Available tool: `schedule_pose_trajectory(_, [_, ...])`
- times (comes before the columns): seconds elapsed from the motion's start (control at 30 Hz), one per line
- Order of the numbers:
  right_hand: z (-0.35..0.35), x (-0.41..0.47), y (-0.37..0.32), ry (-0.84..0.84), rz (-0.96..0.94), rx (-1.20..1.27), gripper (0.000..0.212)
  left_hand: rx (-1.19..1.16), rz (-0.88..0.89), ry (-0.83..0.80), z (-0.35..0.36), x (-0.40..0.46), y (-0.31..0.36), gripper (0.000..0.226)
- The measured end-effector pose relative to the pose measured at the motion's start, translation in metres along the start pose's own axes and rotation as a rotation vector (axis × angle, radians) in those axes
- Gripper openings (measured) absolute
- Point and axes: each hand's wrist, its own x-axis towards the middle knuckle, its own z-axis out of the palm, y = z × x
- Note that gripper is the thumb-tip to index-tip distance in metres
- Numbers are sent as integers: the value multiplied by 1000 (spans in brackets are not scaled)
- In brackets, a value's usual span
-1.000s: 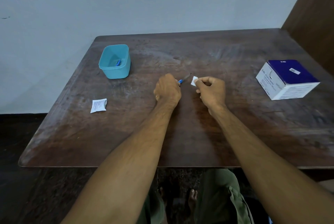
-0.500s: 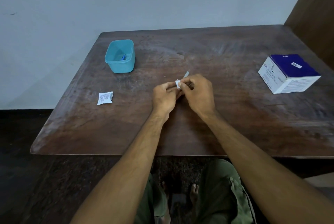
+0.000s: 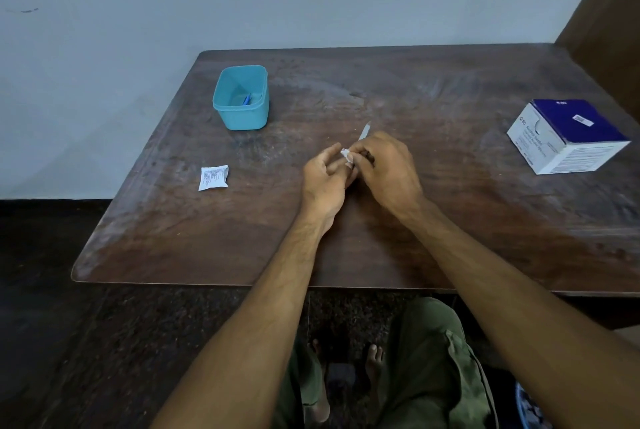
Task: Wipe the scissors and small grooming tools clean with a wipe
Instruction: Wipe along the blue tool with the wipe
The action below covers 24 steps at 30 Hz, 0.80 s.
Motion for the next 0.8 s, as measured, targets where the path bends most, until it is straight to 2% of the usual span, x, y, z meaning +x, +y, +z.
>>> schedule_pose_trajectory(0.13, [-7,9,-2,66,35,-20,14,1,19,14,1,0,-2,49])
schedule_pose_trajectory(0.3, [-9,2,-10,-102,-134,-146,20,140,100,122,3,-3,-5,51])
schedule_pose_trajectory(0.53, [-33,42,-5,-159,-48,-404,26,300,190,175,7,-5,-7,41])
schedule_pose_trajectory(0.7, [-28,43,-8,-254,-76,-423,23,320,240,218,7,-6,-8,38])
schedule_pose_trajectory(0.8, [-29,47,-5,-219,-72,-409,23,275,229,202,7,-7,-9,38])
